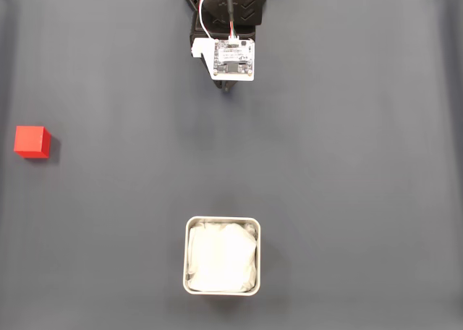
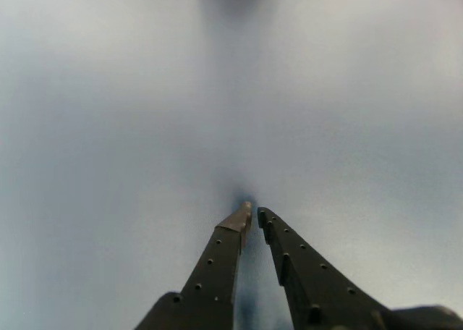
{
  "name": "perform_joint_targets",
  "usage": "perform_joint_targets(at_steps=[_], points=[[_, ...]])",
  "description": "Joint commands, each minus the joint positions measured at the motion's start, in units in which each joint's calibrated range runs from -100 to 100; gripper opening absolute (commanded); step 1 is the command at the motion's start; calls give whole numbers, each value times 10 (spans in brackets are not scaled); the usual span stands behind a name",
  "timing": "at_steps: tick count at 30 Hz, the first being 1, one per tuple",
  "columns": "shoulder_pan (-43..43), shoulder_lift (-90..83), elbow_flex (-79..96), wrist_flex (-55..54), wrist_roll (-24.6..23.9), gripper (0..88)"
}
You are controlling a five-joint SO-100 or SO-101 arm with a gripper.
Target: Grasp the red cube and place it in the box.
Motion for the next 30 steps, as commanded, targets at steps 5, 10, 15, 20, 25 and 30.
perform_joint_targets(at_steps=[5, 10, 15, 20, 25, 30], points=[[6, 1, 5, 13, 4, 0], [6, 1, 5, 14, 5, 0], [4, 1, 5, 14, 5, 0], [4, 1, 5, 14, 5, 0], [3, 1, 5, 14, 8, 0], [7, 4, -27, -36, 6, 0]])
